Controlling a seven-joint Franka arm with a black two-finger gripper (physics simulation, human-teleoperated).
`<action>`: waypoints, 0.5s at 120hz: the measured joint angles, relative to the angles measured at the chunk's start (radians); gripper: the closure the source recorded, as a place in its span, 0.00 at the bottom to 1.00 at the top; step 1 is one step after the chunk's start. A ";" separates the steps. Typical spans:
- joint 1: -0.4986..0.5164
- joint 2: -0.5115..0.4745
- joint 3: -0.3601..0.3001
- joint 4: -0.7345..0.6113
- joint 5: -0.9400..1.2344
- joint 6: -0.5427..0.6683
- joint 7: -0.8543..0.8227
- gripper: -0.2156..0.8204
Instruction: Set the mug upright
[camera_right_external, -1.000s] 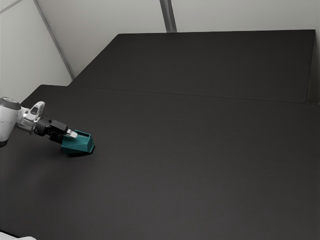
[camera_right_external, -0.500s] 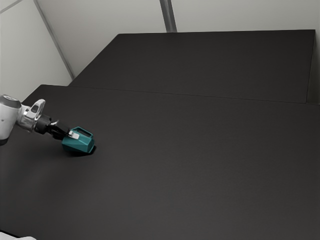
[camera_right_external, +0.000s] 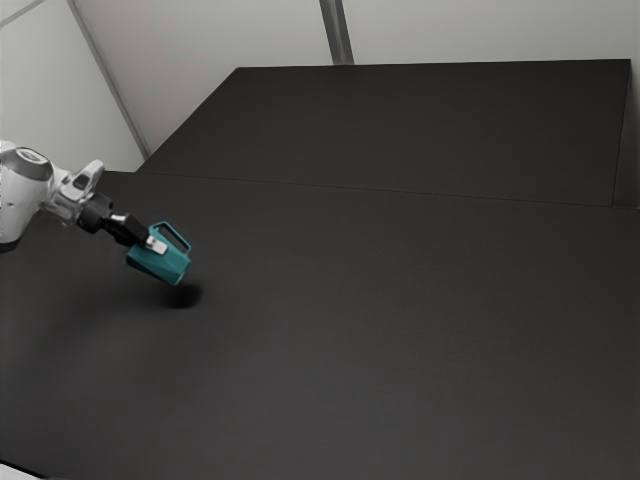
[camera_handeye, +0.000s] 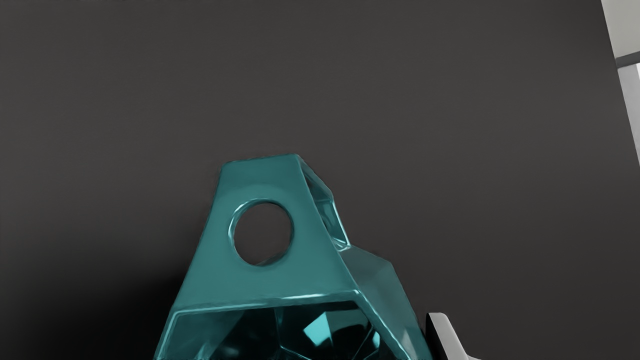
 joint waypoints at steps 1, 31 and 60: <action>-0.005 -0.004 0.001 -0.001 0.006 0.002 -0.001 0.95; -0.252 -0.106 0.127 -0.037 0.127 0.084 -0.046 0.96; -0.392 -0.236 0.171 -0.135 0.253 0.166 -0.117 0.96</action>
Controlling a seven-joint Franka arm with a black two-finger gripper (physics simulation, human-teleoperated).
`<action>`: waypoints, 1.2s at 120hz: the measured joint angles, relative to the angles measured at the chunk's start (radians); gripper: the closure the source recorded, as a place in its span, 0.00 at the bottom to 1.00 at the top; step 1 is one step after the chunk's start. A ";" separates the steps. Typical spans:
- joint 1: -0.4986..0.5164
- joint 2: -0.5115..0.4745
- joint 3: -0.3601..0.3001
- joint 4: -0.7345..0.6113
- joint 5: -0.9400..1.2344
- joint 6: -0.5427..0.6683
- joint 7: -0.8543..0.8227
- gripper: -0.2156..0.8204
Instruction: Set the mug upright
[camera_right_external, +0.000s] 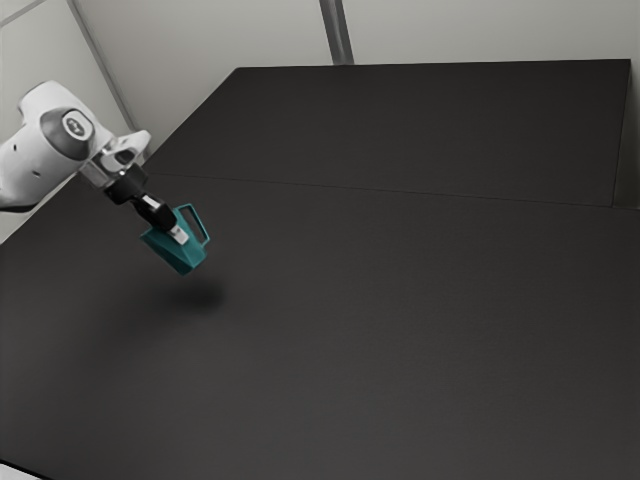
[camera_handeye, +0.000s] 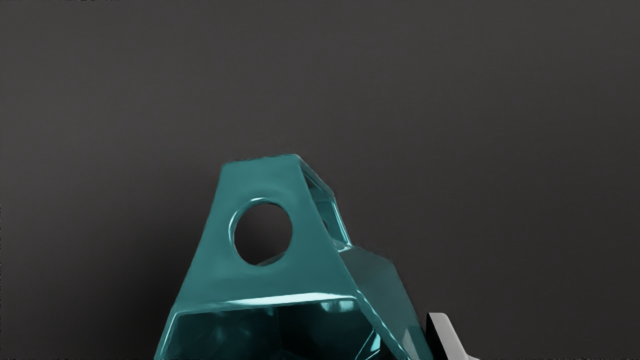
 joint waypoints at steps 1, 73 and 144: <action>-0.003 -0.004 0.000 -0.003 0.005 0.002 -0.003 0.96; -0.211 -0.249 -0.004 -0.230 0.361 0.117 -0.285 0.96; -0.260 -0.303 -0.056 -0.417 0.478 0.268 -0.575 0.96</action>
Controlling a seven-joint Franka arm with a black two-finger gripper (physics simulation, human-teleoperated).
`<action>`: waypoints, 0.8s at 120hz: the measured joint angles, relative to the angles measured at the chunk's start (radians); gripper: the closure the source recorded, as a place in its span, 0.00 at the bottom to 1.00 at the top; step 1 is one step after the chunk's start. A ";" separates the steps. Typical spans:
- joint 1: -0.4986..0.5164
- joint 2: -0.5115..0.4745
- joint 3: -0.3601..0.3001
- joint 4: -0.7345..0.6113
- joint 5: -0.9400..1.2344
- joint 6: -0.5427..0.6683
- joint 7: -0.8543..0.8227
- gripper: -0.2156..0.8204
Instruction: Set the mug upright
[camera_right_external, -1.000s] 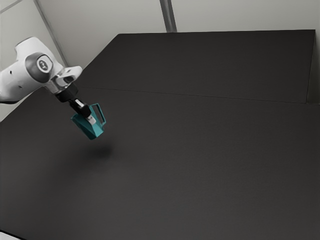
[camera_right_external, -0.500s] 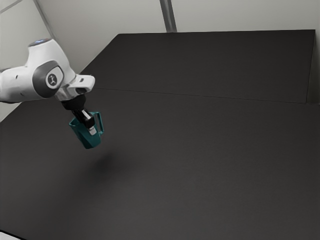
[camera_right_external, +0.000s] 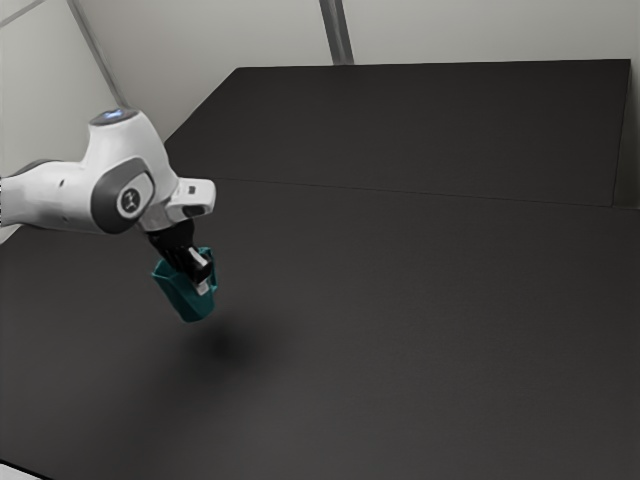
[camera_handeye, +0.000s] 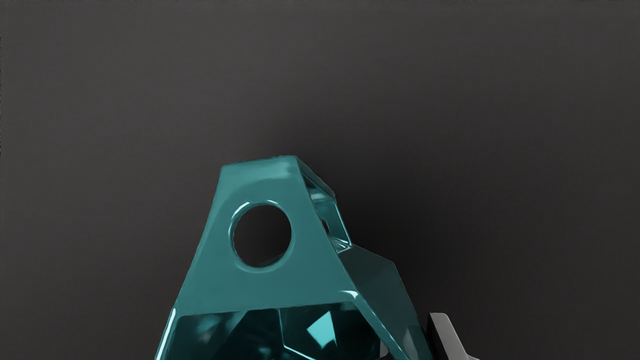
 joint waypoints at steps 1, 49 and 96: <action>-0.001 0.001 -0.001 0.000 0.002 0.002 -0.004 0.96; -0.025 0.029 -0.017 -0.043 0.044 0.099 -0.162 0.96; -0.067 0.078 -0.022 -0.061 0.055 0.144 -0.280 0.96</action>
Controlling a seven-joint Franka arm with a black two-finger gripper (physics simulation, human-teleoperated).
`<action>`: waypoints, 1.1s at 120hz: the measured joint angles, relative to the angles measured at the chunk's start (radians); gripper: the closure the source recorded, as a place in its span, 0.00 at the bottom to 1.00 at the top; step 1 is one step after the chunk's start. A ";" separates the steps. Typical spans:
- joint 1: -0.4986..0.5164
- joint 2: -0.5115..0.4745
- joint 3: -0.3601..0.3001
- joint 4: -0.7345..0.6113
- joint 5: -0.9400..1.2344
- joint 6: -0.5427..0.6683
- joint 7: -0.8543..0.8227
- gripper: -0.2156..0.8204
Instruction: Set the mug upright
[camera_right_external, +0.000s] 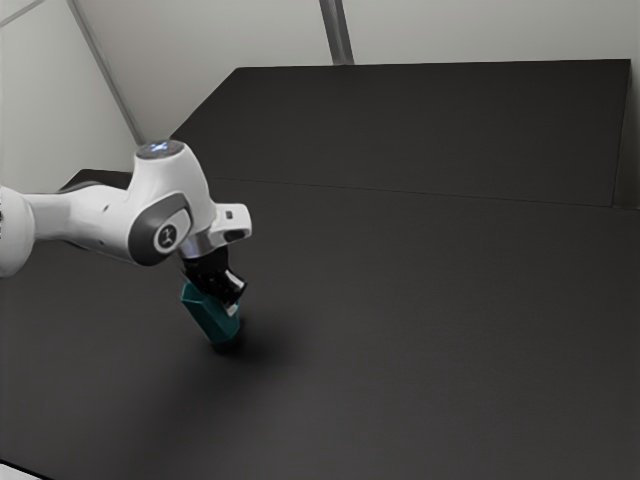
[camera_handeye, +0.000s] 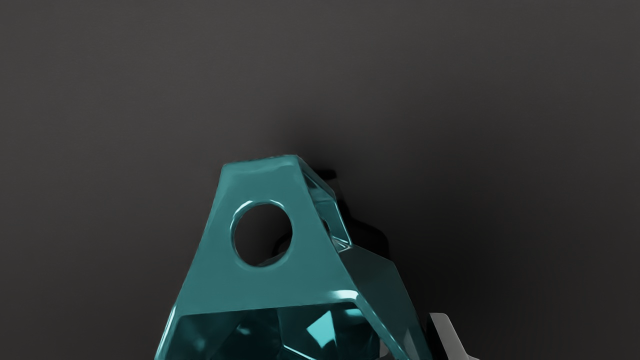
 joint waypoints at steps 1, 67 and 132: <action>0.000 0.001 0.000 0.000 0.000 0.001 -0.002 0.96; -0.016 0.058 0.000 0.001 0.003 0.026 -0.101 0.96; -0.033 0.006 0.000 0.002 -0.014 0.038 -0.129 0.39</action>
